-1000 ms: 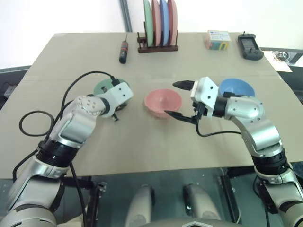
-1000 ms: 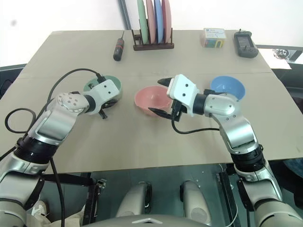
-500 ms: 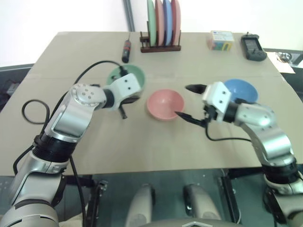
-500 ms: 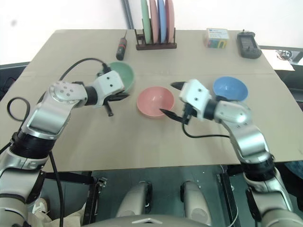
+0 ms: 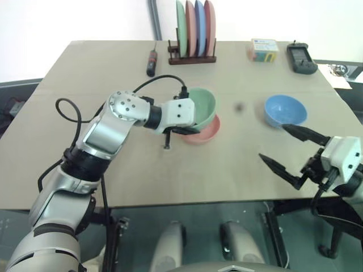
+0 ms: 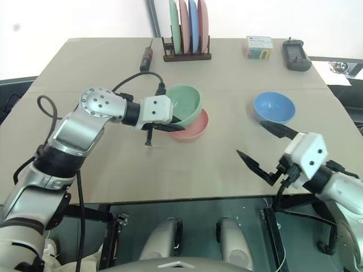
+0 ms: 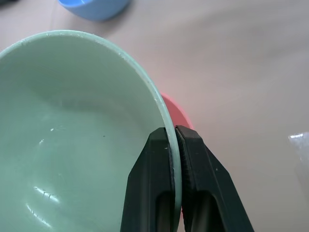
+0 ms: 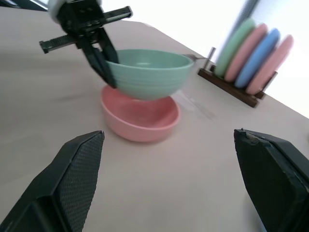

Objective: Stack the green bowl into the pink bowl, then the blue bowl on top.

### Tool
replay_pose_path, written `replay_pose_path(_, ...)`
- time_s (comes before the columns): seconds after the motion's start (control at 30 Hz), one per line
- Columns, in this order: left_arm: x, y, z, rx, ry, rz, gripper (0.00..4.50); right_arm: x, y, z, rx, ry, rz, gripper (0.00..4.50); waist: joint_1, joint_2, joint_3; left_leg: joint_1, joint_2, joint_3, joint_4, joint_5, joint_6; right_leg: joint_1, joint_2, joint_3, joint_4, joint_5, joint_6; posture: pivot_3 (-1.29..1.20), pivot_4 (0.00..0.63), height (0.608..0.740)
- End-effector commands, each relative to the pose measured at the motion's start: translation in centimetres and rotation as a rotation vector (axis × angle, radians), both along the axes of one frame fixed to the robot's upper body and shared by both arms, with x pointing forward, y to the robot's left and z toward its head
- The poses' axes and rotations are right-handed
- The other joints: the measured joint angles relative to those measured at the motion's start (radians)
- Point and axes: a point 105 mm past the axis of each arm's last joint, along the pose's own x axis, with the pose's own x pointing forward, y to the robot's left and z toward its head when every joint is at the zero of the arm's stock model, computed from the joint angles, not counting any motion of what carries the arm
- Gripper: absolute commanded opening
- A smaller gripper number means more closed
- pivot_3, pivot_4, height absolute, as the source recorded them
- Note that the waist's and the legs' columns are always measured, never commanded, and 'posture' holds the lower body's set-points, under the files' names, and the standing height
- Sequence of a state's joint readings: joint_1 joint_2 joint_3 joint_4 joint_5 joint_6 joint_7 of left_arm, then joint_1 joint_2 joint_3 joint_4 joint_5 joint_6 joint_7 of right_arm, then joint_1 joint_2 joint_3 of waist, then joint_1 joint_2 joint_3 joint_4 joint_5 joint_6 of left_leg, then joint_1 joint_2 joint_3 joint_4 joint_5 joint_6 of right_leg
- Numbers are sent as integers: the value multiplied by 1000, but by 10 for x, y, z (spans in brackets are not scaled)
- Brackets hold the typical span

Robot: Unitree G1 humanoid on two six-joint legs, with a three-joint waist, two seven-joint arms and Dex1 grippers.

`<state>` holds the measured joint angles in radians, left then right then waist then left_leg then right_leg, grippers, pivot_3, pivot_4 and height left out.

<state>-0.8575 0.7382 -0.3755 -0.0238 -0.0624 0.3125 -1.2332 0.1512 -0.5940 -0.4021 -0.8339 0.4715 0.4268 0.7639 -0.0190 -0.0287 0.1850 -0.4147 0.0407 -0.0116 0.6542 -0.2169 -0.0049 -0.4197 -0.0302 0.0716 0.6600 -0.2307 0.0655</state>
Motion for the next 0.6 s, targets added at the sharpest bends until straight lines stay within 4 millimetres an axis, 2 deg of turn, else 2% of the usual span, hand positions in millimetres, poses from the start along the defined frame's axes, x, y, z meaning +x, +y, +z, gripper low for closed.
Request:
replay_pose_path(0.03,4,-2,11,12,-66,-21,2176,-9,4,13,-1,-54,13,4500,1,0,0,0,0,0,0,0,0,0,0,0,0,0,0,0,150,740)
replay_pose_path(0.1,7,-2,15,-6,-80,-7,3224,-9,4,13,2,-48,14,4500,2,0,0,0,0,0,0,0,0,0,0,0,0,0,0,0,150,740)
replay_pose_path(0.2,8,-1,29,-101,-62,29,4418,-3,1,9,-7,-25,0,4500,3,0,0,-1,0,0,0,0,0,0,0,0,-1,0,0,0,150,740)
replay_pose_path(0.33,-14,22,37,-265,126,54,4418,33,-20,-16,-123,94,-121,4500,-16,0,0,-1,0,0,0,0,0,0,0,0,-1,0,0,0,150,740)
replay_pose_path(0.4,-25,26,55,-530,53,-22,4418,59,-34,-29,-188,148,-210,4500,-24,3,-2,0,0,1,-1,0,0,0,-1,0,0,0,0,0,150,740)
replay_pose_path(0.47,-33,47,42,-561,137,50,4418,85,-42,-39,-240,190,-244,4500,-31,2,-1,2,1,3,-1,0,0,0,-1,2,1,1,-2,0,150,740)
replay_pose_path(0.6,-55,67,43,-684,238,15,4418,131,-49,-49,-272,243,-276,4500,-25,2,-1,1,1,1,-1,0,0,-1,0,1,1,2,-3,0,150,740)
